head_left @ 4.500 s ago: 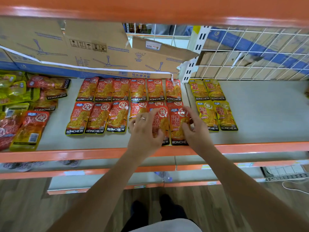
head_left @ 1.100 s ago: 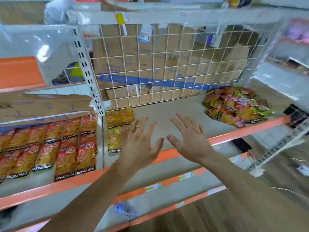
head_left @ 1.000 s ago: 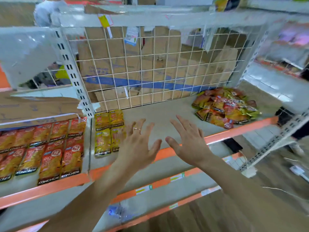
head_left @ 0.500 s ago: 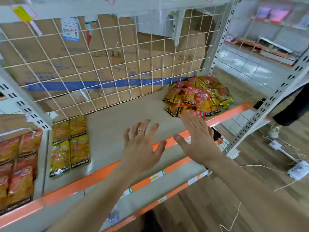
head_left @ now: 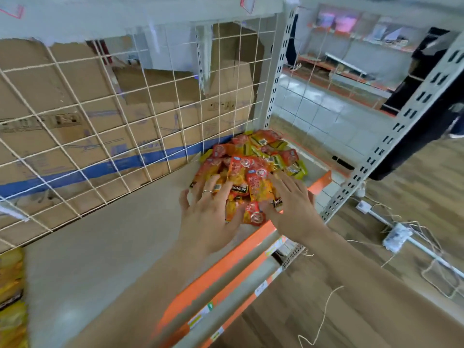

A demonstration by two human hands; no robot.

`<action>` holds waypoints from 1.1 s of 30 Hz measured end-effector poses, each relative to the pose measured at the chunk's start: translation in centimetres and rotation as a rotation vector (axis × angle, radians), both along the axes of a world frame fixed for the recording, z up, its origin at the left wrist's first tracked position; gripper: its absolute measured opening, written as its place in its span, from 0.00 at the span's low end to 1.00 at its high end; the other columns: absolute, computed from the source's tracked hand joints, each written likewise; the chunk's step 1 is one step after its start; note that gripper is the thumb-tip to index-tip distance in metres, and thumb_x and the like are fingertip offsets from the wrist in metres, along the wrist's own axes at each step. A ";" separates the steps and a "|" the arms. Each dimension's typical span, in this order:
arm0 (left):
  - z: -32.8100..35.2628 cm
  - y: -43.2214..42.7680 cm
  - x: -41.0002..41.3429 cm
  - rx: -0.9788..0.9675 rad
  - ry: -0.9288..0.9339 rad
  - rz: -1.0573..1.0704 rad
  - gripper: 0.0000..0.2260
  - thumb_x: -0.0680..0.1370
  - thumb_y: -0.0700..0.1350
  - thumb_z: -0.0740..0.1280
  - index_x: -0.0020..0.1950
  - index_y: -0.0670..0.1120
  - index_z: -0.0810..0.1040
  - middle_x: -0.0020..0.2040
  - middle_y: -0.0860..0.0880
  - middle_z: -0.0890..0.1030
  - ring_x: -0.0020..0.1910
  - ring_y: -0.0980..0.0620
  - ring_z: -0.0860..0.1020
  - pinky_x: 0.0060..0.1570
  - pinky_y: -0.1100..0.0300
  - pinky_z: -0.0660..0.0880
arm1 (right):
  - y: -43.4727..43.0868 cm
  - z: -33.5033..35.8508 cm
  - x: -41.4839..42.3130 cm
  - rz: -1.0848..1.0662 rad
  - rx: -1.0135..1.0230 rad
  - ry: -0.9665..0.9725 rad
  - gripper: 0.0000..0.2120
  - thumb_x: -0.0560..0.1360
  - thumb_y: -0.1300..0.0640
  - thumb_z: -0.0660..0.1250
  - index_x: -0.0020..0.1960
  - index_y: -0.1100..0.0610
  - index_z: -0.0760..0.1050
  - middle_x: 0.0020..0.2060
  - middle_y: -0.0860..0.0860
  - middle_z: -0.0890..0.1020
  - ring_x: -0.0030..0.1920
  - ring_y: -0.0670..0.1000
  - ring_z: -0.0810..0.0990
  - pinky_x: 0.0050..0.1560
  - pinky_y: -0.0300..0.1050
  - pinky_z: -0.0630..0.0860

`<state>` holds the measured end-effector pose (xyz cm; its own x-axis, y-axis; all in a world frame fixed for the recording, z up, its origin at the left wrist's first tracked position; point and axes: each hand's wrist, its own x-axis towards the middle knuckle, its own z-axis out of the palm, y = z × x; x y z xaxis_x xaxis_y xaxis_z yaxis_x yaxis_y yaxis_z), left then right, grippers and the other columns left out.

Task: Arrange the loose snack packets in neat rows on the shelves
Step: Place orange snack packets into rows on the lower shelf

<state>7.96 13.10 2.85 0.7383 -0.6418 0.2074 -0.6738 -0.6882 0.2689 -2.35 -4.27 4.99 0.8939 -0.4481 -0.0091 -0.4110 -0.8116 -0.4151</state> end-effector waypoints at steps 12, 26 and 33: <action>-1.9 -11.0 6.3 0.128 0.250 0.256 0.28 0.82 0.59 0.59 0.80 0.54 0.57 0.71 0.46 0.73 0.71 0.43 0.68 0.71 0.44 0.59 | -9.3 -4.0 7.7 -0.049 0.121 0.140 0.31 0.76 0.37 0.64 0.73 0.53 0.66 0.64 0.52 0.76 0.68 0.57 0.70 0.63 0.56 0.73; -1.0 -13.0 7.7 -0.477 0.526 0.513 0.08 0.79 0.45 0.70 0.57 0.52 0.80 0.49 0.57 0.82 0.47 0.56 0.80 0.47 0.66 0.74 | -11.9 -3.6 11.7 0.015 0.490 -0.075 0.09 0.77 0.51 0.70 0.42 0.56 0.79 0.34 0.52 0.83 0.32 0.50 0.79 0.30 0.44 0.74; 1.6 -9.8 6.4 -0.928 0.711 0.684 0.09 0.77 0.42 0.72 0.46 0.57 0.80 0.44 0.57 0.86 0.46 0.53 0.85 0.53 0.51 0.80 | -11.6 -0.2 13.4 0.027 0.712 -0.225 0.06 0.79 0.53 0.68 0.45 0.53 0.74 0.36 0.43 0.77 0.37 0.43 0.75 0.42 0.37 0.75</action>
<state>14.39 3.28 4.48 0.9785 0.0614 -0.1970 0.2055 -0.2029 0.9574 11.03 -15.87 4.81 0.9189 -0.3802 -0.1050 -0.2385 -0.3235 -0.9157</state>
